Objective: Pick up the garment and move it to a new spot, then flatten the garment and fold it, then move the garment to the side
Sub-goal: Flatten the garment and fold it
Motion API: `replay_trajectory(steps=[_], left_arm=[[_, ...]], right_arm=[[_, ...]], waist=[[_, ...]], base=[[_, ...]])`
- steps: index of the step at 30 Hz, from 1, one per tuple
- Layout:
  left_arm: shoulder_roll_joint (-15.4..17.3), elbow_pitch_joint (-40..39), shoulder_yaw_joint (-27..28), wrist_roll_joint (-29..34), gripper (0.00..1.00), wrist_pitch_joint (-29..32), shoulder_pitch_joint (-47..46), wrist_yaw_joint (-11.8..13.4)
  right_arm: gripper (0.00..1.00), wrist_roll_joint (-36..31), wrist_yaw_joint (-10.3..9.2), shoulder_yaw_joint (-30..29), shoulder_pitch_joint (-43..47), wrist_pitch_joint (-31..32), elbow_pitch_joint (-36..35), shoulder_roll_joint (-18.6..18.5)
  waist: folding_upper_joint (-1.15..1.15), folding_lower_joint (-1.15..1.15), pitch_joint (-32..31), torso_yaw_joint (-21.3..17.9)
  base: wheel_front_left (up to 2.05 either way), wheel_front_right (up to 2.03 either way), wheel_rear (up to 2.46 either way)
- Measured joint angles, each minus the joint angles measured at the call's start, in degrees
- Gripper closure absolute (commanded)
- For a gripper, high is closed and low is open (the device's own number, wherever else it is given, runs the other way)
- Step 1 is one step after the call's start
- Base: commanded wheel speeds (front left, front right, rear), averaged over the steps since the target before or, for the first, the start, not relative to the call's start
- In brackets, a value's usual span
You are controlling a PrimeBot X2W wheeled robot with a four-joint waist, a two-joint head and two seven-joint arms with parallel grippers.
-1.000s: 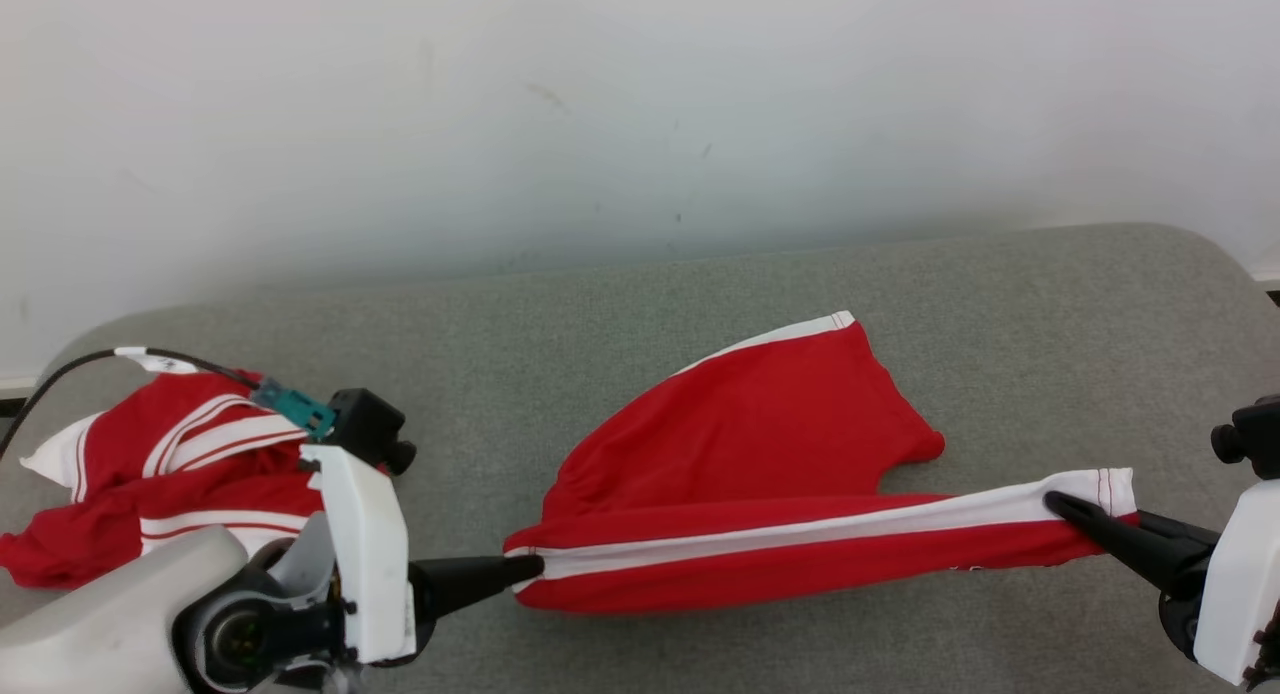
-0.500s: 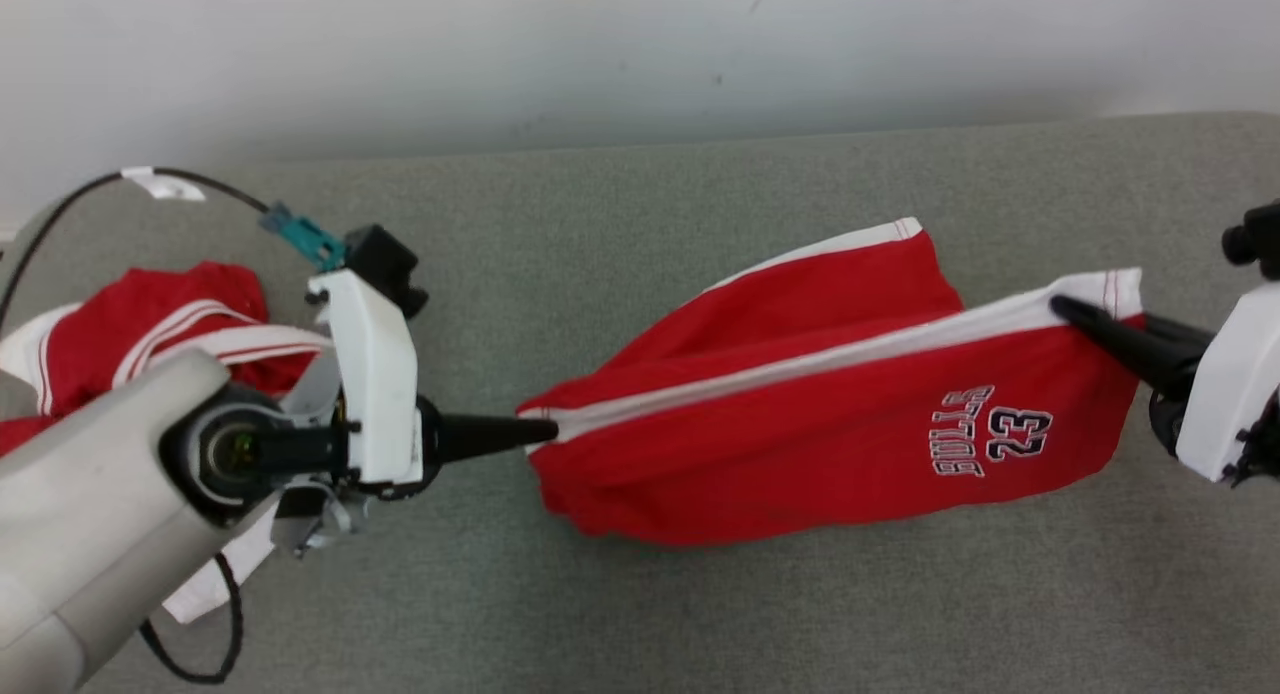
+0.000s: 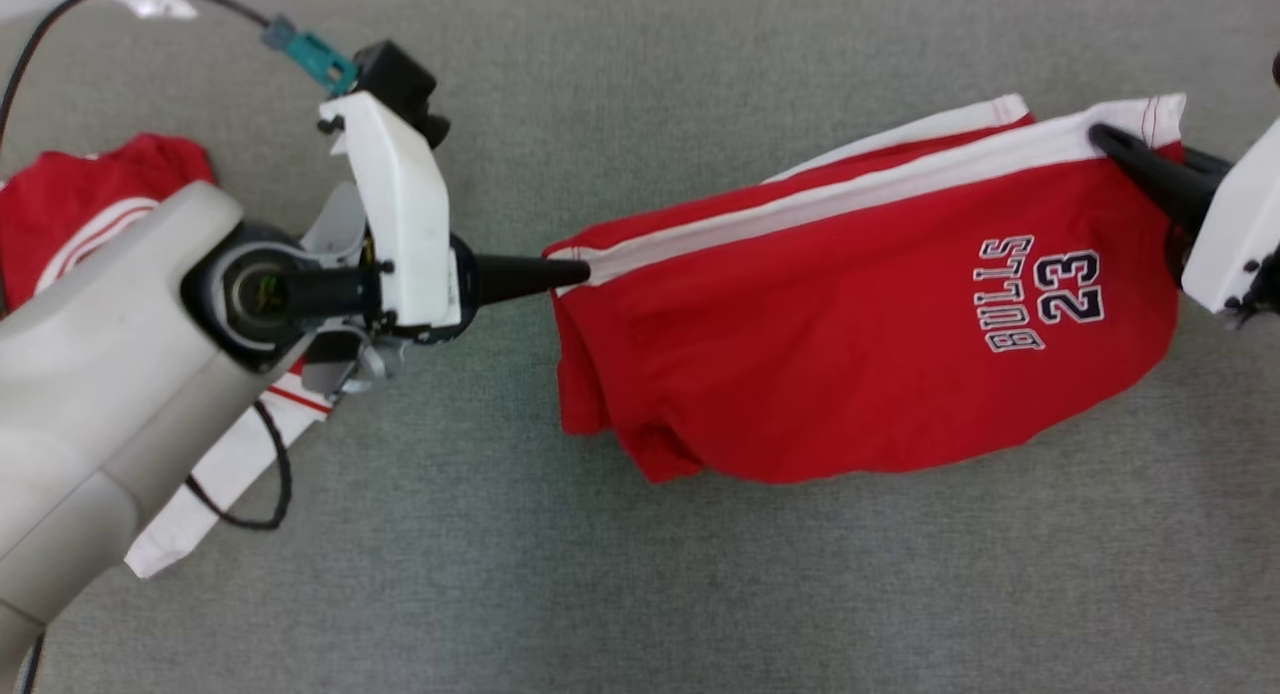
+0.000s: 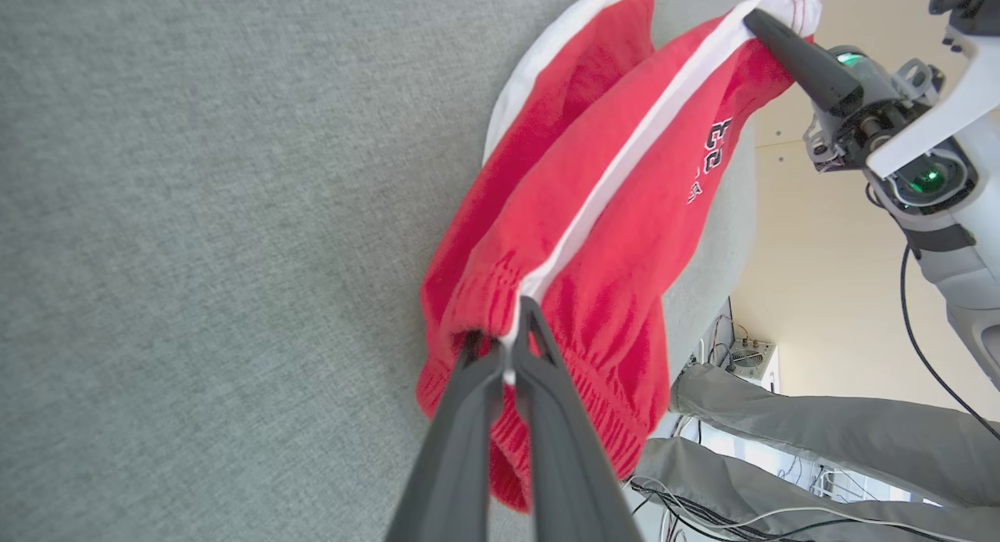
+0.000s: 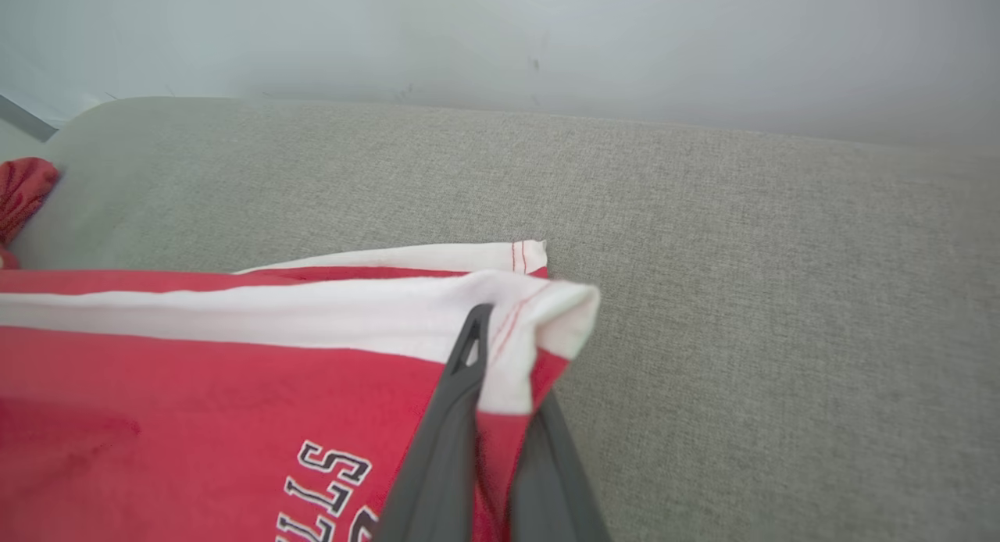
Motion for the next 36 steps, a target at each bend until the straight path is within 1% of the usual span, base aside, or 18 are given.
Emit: replay_trajectory(steps=[3, 8, 15, 16, 17, 18, 25, 29, 30, 33, 36], left_arm=[[-1.5, 2.6, -0.2, 0.9, 1.0, 0.7, -1.8, 0.0], [-2.8, 5.2, 0.0, 1.6, 1.0, 0.9, -3.6, -0.7], [-3.4, 7.2, 0.0, 2.3, 1.0, 1.0, -4.1, -1.4], [-3.4, 7.5, -0.3, 2.5, 1.0, 1.3, -4.2, -1.5], [-3.4, 7.8, -0.4, 2.9, 0.68, 1.3, -4.2, -1.6], [-3.4, 8.0, -0.4, 3.3, 0.0, 1.3, -4.2, -1.6], [-3.8, 9.5, -0.4, 3.8, 0.0, 0.7, -3.9, -1.7], [-3.6, 9.8, -0.4, 4.2, 0.0, -0.1, -3.3, -1.8], [-3.0, 9.7, -0.2, 5.1, 0.0, -2.1, -2.9, -1.9], [-2.0, 8.1, 0.3, 7.9, 0.0, -6.9, -2.4, -1.9], [-0.8, 5.0, 0.3, 12.7, 0.0, -14.4, -1.2, -2.0]], right_arm=[[1.0, -0.6, 0.0, 0.5, -1.9, 0.0, 1.9, 1.6], [1.0, -0.9, 0.0, 1.5, -4.2, 0.0, 4.4, 3.4], [1.0, -1.3, 0.0, 2.6, -5.7, -0.9, 6.6, 4.2], [0.86, -1.3, 0.0, 2.7, -5.7, -1.0, 7.1, 4.4], [0.51, -1.3, 0.0, 2.9, -5.7, -1.2, 7.5, 4.6], [0.0, -1.2, 0.0, 3.0, -5.7, -1.5, 8.0, 4.9], [0.0, -0.2, 0.0, 3.6, -4.8, -3.4, 10.0, 6.6], [0.0, 0.1, 0.0, 3.7, -3.8, -5.8, 9.9, 6.8], [0.0, 0.1, 0.0, 3.4, -3.3, -8.5, 9.9, 6.7], [0.0, 0.1, 0.0, 2.5, -2.0, -14.2, 10.8, 6.7], [0.0, -0.2, 0.0, 2.2, 0.2, -19.2, 12.4, 6.8]], waist=[[0.0, 0.0, 2.3, 0.3], [0.0, 0.0, 4.3, 0.5], [0.0, 0.0, 4.5, 0.7], [0.0, 0.0, 4.5, 0.7], [0.0, 0.0, 4.4, 0.8], [0.0, 0.0, 4.4, 0.8], [0.0, -0.01, 3.1, 0.8], [0.0, -0.01, 1.9, 0.7], [0.0, -0.01, 0.9, 0.6], [0.0, -0.01, -0.9, 0.5], [0.0, -0.01, -3.0, 0.3]], base=[[0.0, 0.0, 0.0], [0.0, 0.0, 0.0], [0.0, 0.0, 0.0], [0.0, 0.0, 0.0], [0.0, 0.0, 0.0], [0.0, 0.0, 0.0], [0.0, 0.0, 0.0], [0.0, 0.0, 0.0], [0.0, 0.0, 0.0], [0.0, 0.0, 0.0], [0.0, 0.0, 0.0]])
